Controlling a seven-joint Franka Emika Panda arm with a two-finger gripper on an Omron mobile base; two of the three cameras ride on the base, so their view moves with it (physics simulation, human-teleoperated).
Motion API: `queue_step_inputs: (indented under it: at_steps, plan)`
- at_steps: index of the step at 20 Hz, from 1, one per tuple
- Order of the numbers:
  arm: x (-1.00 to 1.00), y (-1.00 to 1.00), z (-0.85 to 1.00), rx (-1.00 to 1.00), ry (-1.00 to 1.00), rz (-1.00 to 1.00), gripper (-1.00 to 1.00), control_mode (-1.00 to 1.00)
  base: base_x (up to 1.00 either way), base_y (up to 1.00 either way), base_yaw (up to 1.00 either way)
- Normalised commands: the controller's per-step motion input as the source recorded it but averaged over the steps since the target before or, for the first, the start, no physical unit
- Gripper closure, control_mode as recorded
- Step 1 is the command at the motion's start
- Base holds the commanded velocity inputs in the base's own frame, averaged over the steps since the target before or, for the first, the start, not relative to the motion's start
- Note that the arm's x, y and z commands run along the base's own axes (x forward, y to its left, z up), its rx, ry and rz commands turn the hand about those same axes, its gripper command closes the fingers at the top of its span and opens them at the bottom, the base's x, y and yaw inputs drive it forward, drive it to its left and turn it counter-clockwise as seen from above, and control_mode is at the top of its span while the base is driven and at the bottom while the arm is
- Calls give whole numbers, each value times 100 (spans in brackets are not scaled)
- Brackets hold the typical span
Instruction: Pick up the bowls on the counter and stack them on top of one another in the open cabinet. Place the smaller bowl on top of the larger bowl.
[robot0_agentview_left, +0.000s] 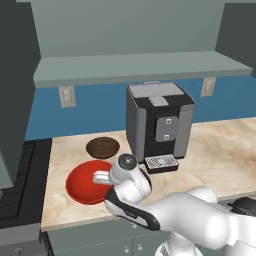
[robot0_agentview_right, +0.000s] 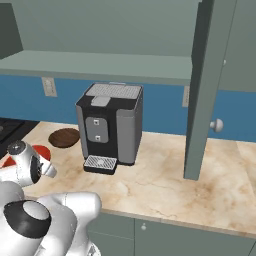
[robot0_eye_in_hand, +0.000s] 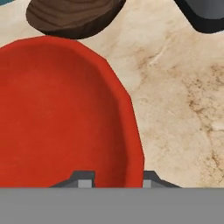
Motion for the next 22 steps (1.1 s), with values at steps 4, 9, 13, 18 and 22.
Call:
queue_step_inputs:
  at_steps: [4,9,13,18,22]
  plan:
    - [-30,-10,16,0,-15,-3,100,-100,0,0,0]
    - [-13,-19,37,7,-10,-5,100,-100,0,0,0]
    - [-12,-24,43,11,-4,-6,100,-100,0,0,0]
    - [-17,-25,42,12,-1,-6,100,-100,0,0,0]
    - [-20,-26,42,13,0,-7,100,-100,0,0,0]
